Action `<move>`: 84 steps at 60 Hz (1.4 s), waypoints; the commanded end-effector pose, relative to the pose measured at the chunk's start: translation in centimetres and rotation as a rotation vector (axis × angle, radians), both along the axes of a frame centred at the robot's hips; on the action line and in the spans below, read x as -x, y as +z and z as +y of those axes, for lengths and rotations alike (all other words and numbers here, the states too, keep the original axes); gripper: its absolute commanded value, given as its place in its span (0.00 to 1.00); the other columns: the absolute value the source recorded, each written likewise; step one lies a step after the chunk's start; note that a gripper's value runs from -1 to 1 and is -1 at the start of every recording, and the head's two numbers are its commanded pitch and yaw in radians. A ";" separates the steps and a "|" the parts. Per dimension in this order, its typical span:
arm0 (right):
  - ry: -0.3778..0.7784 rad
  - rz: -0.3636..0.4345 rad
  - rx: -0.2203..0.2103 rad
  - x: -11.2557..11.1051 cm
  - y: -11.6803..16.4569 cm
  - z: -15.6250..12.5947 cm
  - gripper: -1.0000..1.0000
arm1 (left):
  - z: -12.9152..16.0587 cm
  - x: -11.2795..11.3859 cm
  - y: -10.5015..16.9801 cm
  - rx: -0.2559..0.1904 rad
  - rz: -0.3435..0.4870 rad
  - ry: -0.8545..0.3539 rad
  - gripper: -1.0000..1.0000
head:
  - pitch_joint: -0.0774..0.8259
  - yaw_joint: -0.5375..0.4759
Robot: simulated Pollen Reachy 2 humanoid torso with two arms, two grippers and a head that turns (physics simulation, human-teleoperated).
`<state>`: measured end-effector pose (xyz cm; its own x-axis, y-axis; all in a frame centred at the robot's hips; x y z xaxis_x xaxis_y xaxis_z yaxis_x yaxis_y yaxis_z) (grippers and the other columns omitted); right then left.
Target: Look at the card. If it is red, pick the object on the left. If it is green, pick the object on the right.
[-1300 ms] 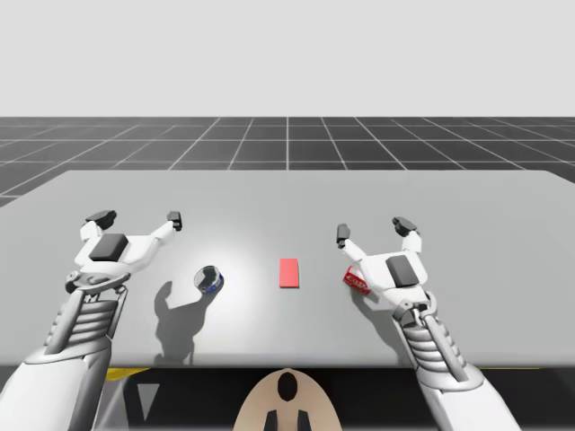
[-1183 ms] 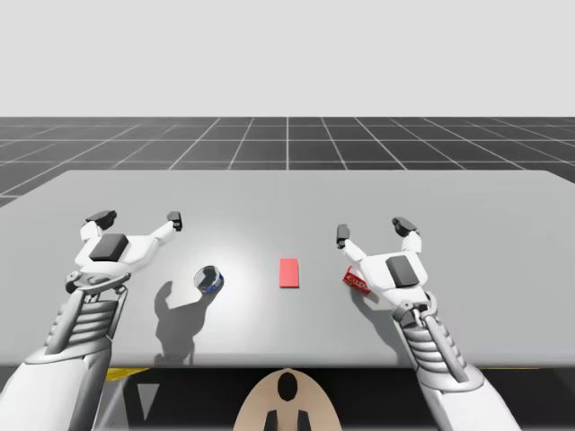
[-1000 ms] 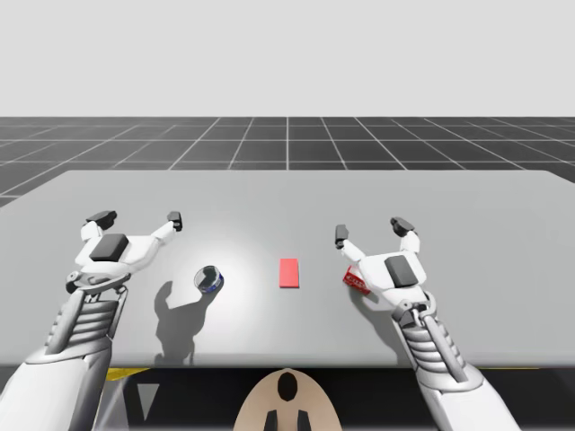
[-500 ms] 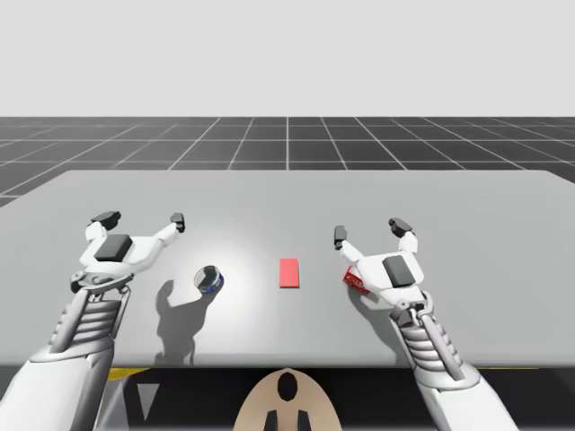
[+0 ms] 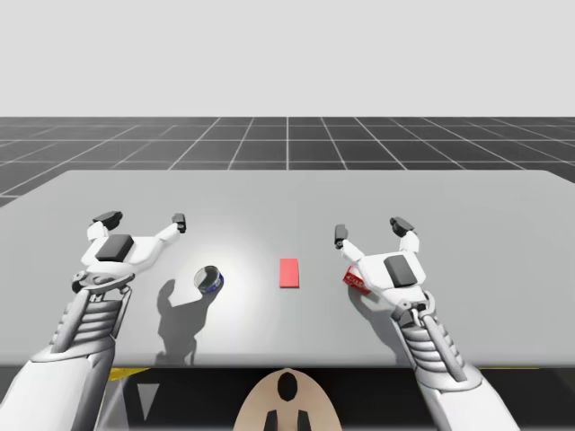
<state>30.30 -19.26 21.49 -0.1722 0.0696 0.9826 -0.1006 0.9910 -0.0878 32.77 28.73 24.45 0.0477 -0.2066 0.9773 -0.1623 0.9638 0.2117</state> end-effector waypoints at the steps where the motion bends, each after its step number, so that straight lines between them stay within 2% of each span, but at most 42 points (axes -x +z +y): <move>1: 0.006 0.005 -0.026 0.2 -0.1 0.5 0.00 | -0.1 0.0 0.0 0.000 0.000 0.000 0.00 | 0.88 0.54; 12: 0.008 0.002 -0.029 0.2 0.1 0.5 0.00 | -0.1 0.1 0.0 0.000 -0.001 0.000 0.00 | 0.88 0.60; 30: 0.013 -0.001 -0.037 0.4 0.4 0.6 0.00 | -0.3 0.0 -0.2 -0.003 0.007 0.000 0.00 | 0.90 0.83; 43: 0.016 -0.001 -0.042 0.5 0.4 0.7 0.00 | -0.3 0.0 -0.2 0.009 0.011 -0.002 0.00 | 0.91 0.87; 45: 0.016 0.000 -0.044 0.5 0.4 0.7 0.00 | -0.2 0.0 -0.1 0.057 0.017 0.001 0.00 | 0.91 0.87; 47: 0.016 0.000 -0.045 0.5 0.4 0.7 0.00 | -0.3 0.1 0.0 0.072 0.026 -0.009 0.00 | 0.91 0.87; 48: 0.016 -0.001 -0.045 0.5 0.4 0.7 0.00 | -0.2 0.2 0.2 0.100 0.044 -0.023 0.00 | 0.91 0.86; 49: 0.016 -0.001 -0.046 0.5 0.4 0.7 0.00 | -0.2 0.5 0.6 0.155 0.070 -0.046 0.00 | 0.91 0.86; 52: 0.016 0.000 -0.047 0.5 0.4 0.7 0.00 | -0.3 1.1 1.0 0.206 0.105 -0.090 0.00 | 0.91 0.86; 54: 0.016 0.002 -0.049 0.5 0.3 0.7 0.00 | -0.6 1.8 1.5 0.229 0.139 -0.126 0.00 | 0.91 0.85; 56: 0.016 0.005 -0.049 0.5 0.3 0.8 0.00 | -0.8 2.2 1.7 0.228 0.138 -0.120 0.00 | 0.91 0.85; 58: 0.017 0.008 -0.049 0.5 0.2 0.8 0.00 | -1.0 3.2 2.0 0.254 0.136 -0.157 0.00 | 0.90 0.85; 61: 0.018 0.012 -0.049 0.4 0.1 0.8 0.00 | -1.2 4.1 2.1 0.253 0.143 -0.177 0.00 | 0.90 0.85; 64: 0.016 0.015 -0.051 0.4 0.1 0.8 0.00 | -1.3 5.2 1.9 0.278 0.160 -0.216 0.00 | 0.90 0.85; 69: 0.014 0.017 -0.053 0.4 0.0 0.8 0.00 | -1.3 7.1 1.2 0.255 0.210 -0.284 0.00 | 0.91 0.85; 71: 0.013 0.017 -0.054 0.4 0.0 0.8 0.00 | -1.4 7.8 1.1 0.283 0.254 -0.306 0.00 | 0.91 0.85; 74: 0.012 0.018 -0.054 0.4 0.0 0.9 0.00 | -1.4 9.1 0.4 0.263 0.280 -0.340 0.00 | 0.91 0.85; 76: 0.013 0.021 -0.054 0.3 -0.1 0.9 0.00 | -1.4 10.0 -0.5 0.226 0.287 -0.336 0.00 | 0.91 0.85; 79: 0.014 0.023 -0.054 0.3 -0.1 0.9 0.00 | -1.6 10.8 -1.5 0.199 0.300 -0.334 0.00 | 0.91 0.85; 84: 0.016 0.025 -0.053 0.3 -0.2 1.0 0.00 | -2.0 11.7 -3.3 0.191 0.278 -0.303 0.00 | 0.91 0.86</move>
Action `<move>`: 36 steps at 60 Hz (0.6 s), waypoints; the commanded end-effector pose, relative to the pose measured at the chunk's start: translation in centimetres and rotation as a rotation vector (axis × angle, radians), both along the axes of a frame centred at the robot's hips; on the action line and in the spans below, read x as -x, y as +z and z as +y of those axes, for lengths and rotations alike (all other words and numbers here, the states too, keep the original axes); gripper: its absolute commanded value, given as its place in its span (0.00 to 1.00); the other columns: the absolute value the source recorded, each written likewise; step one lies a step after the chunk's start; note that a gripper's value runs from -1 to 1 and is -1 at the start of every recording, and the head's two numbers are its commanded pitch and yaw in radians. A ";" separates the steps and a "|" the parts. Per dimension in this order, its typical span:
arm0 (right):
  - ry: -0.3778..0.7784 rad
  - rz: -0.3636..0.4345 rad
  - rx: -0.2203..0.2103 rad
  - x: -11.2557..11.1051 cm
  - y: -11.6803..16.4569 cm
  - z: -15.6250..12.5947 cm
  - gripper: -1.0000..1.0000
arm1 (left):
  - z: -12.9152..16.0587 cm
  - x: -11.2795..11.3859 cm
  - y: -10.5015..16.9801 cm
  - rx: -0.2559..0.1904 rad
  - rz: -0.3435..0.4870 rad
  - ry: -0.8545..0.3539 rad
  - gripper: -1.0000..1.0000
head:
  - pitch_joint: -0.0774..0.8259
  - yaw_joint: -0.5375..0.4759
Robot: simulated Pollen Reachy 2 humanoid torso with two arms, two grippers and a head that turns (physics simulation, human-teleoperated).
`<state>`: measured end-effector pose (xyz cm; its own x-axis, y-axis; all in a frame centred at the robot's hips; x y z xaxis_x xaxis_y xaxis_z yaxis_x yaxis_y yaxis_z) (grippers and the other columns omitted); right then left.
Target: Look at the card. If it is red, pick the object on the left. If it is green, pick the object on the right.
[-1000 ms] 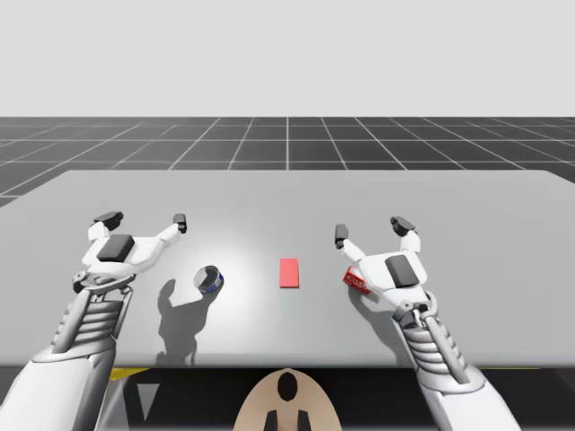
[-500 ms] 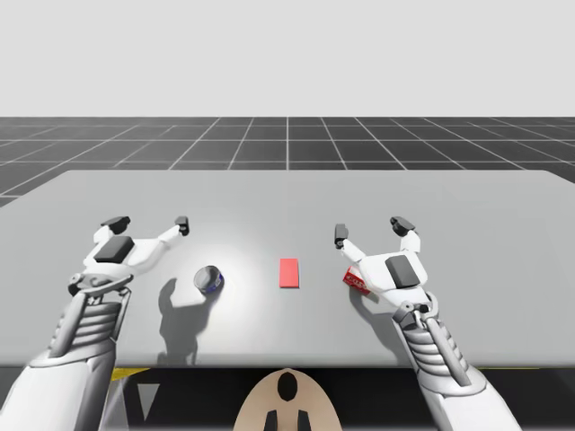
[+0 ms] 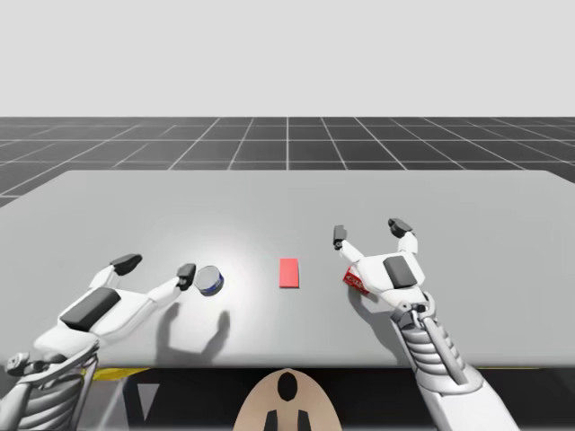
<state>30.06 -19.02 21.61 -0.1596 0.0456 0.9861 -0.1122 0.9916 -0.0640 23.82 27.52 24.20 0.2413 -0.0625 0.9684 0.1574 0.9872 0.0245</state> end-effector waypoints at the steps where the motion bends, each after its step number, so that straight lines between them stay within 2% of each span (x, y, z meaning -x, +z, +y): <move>1: 0.007 0.013 -0.030 0.1 -0.3 0.7 0.00 | -1.0 2.9 -3.7 -0.005 0.017 0.001 0.00 | 0.90 0.86; 4: 0.006 0.012 -0.030 0.0 -0.2 0.7 0.00 | -1.2 3.2 -4.8 -0.026 0.034 -0.021 0.00 | 0.90 0.86; 7: 0.004 0.009 -0.033 0.0 0.0 0.5 0.00 | -1.5 3.4 -5.8 -0.002 0.059 -0.015 0.00 | 0.90 0.87; 11: 0.001 0.005 -0.036 0.1 0.1 0.5 0.00 | -1.9 3.4 -6.9 0.000 0.072 -0.017 0.00 | 0.90 0.87; 12: 0.002 0.004 -0.037 0.1 0.2 0.5 0.00 | -2.1 3.2 -7.7 0.014 0.090 -0.010 0.00 | 0.89 0.87; 23: 0.007 0.004 -0.037 0.1 0.2 0.5 0.00 | -2.8 1.7 -9.6 0.043 0.154 -0.013 0.00 | 0.88 0.87; 32: 0.010 0.003 -0.038 0.1 0.2 0.5 0.00 | -3.8 -0.3 -10.3 0.018 0.196 -0.019 0.00 | 0.88 0.86; 36: 0.010 0.003 -0.038 0.1 0.2 0.4 0.00 | -4.1 -1.0 -10.4 -0.013 0.203 -0.008 0.00 | 0.88 0.86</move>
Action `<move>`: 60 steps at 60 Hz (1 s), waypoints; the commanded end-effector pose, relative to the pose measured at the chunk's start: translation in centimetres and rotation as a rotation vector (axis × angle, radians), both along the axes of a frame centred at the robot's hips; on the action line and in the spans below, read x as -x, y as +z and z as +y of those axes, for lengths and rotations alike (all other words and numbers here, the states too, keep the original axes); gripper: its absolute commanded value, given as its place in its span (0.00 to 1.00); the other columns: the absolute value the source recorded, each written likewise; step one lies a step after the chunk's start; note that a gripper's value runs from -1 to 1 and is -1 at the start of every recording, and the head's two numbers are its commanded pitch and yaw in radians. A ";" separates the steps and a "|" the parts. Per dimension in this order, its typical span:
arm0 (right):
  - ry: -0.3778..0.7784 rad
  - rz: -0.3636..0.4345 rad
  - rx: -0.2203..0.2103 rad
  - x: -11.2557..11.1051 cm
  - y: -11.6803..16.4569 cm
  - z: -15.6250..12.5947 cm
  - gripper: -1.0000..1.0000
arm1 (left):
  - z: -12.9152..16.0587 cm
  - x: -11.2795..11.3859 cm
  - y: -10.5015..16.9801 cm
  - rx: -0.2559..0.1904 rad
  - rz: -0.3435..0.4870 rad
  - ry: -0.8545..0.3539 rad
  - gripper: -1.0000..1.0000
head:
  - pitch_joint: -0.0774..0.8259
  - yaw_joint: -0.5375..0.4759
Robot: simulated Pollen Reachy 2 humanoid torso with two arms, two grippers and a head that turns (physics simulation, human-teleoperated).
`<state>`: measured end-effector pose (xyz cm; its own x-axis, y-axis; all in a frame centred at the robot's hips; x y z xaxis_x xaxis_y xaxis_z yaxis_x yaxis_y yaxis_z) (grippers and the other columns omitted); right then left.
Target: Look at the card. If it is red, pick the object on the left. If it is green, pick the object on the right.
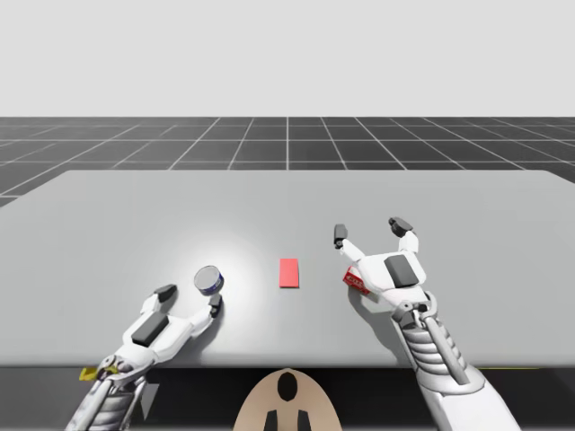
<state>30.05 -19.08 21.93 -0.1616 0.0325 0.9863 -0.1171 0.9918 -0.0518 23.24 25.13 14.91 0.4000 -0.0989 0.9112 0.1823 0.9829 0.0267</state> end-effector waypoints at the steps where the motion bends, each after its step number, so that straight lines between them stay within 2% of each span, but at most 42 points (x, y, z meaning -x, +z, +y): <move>1: 0.005 0.005 -0.025 0.1 -0.1 0.5 0.00 | -1.9 -2.0 -1.1 0.028 0.035 0.018 0.00 | 0.88 0.86; 24: 0.007 0.008 -0.023 0.2 -0.2 0.6 0.00 | -2.9 -4.1 -1.0 0.016 0.060 0.021 0.00 | 0.88 0.86; 25: 0.007 0.008 -0.023 0.2 -0.2 0.6 0.00 | -2.9 -4.2 -1.0 0.018 0.062 0.023 0.10 | 0.88 0.86; 26: 0.007 0.008 -0.023 0.2 -0.2 0.6 0.00 | -2.9 -4.1 -1.1 0.016 0.063 0.027 0.29 | 0.88 0.86; 27: 0.008 0.008 -0.023 0.2 -0.2 0.6 0.00 | -2.9 -4.1 -1.1 0.017 0.063 0.027 0.64 | 0.88 0.86; 28: 0.008 0.008 -0.023 0.2 -0.2 0.6 0.00 | -2.9 -4.1 -1.1 0.018 0.063 0.027 0.87 | 0.88 0.86; 31: 0.008 0.008 -0.023 0.2 -0.2 0.6 0.00 | -2.8 -3.9 -1.1 0.020 0.065 0.025 0.97 | 0.88 0.86; 39: 0.009 0.007 -0.023 0.3 -0.2 0.7 0.00 | -2.9 -3.7 -1.1 0.024 0.064 0.015 0.99 | 0.87 0.86; 45: 0.009 0.005 -0.023 0.3 -0.1 0.7 0.00 | -2.9 -3.7 -1.1 0.023 0.062 0.011 1.00 | 0.82 0.86; 60: 0.009 0.010 -0.022 0.2 -0.3 0.7 0.00 | -2.9 -3.7 -1.2 0.021 0.062 0.008 0.99 | 0.55 0.87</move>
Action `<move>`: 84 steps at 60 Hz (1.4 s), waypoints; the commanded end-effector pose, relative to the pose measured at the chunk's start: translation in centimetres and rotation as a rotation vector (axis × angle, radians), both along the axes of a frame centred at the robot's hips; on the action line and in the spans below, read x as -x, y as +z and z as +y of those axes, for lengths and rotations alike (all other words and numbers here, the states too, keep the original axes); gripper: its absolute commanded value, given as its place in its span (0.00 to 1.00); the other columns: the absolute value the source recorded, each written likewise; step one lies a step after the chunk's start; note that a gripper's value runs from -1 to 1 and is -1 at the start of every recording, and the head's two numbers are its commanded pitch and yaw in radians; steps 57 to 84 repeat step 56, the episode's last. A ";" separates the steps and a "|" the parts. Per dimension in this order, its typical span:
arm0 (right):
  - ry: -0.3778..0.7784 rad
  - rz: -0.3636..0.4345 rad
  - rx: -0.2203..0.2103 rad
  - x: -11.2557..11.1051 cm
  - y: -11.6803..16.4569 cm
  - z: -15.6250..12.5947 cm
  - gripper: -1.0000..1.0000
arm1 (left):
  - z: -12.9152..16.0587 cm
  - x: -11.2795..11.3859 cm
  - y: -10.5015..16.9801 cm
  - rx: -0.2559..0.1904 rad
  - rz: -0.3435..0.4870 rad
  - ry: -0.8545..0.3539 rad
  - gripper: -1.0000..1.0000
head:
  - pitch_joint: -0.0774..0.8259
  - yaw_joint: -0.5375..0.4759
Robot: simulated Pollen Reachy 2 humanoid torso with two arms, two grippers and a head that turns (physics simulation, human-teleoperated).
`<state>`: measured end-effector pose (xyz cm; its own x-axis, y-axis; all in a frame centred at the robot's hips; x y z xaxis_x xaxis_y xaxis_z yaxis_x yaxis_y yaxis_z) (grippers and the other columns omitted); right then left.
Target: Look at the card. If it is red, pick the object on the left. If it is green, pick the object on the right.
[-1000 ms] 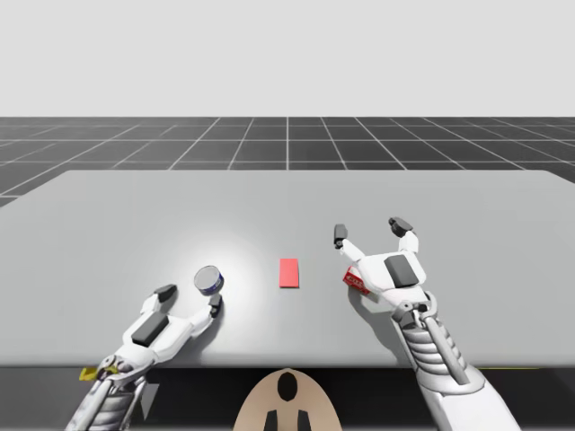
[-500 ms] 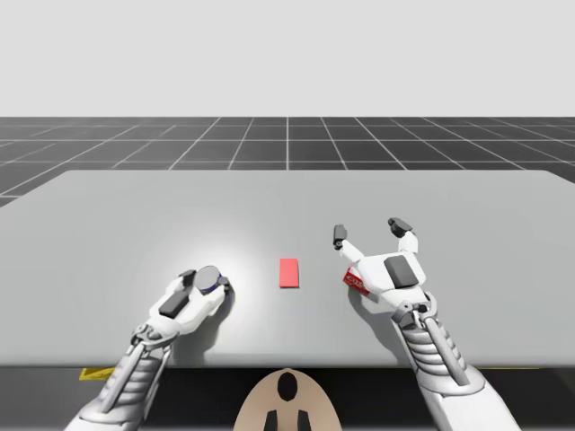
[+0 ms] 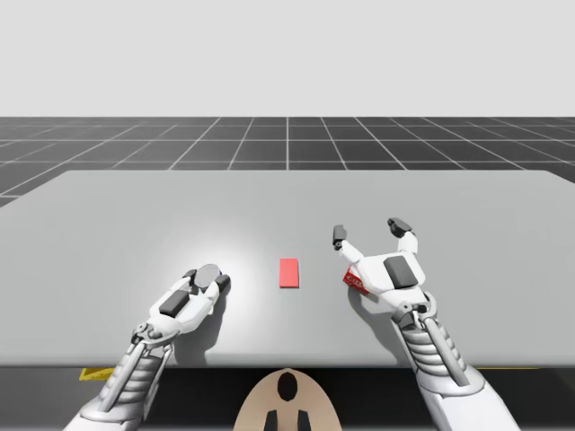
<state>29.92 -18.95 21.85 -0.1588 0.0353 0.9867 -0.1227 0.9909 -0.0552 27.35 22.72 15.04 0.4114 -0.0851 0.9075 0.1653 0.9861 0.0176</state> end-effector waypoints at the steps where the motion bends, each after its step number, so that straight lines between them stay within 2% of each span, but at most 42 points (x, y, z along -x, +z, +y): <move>1: 0.004 0.007 -0.025 0.1 -0.2 0.5 0.00 | -0.5 0.4 -1.4 0.014 0.052 -0.010 1.00 | 0.54 0.87; 9: 0.004 0.007 -0.025 0.1 -0.2 0.5 0.00 | -0.6 0.4 -1.4 0.011 0.051 -0.013 0.99 | 0.45 0.88; 13: 0.003 0.006 -0.023 0.1 -0.2 0.5 0.00 | -0.6 0.4 -1.2 0.016 0.050 -0.016 0.99 | 0.44 0.88; 23: 0.002 0.002 -0.016 0.0 -0.1 0.4 0.00 | -0.8 0.4 2.0 0.039 -0.015 -0.031 1.00 | 0.43 0.88; 38: -0.002 0.001 -0.010 0.0 -0.1 0.5 0.00 | -0.5 0.4 9.9 0.035 -0.159 -0.060 1.00 | 0.41 0.87; 44: 0.013 0.000 -0.003 0.0 -0.2 0.4 0.00 | -0.5 0.5 13.7 0.018 -0.248 -0.063 1.00 | 0.40 0.88; 49: 0.048 0.022 -0.037 0.0 -0.2 0.3 0.00 | -0.4 0.6 15.9 0.011 -0.308 -0.062 1.00 | 0.40 0.88; 50: 0.045 0.016 -0.026 0.1 -0.2 0.3 0.00 | -0.5 0.6 17.1 0.004 -0.339 -0.061 1.00 | 0.40 0.88; 56: 0.066 0.002 -0.019 0.1 -0.1 0.1 0.00 | -0.5 1.1 20.1 0.002 -0.414 -0.077 1.00 | 0.39 0.87; 84: 0.066 0.002 -0.019 0.1 -0.1 0.1 0.00 | -0.5 1.1 20.1 0.002 -0.414 -0.077 1.00 | 0.39 0.87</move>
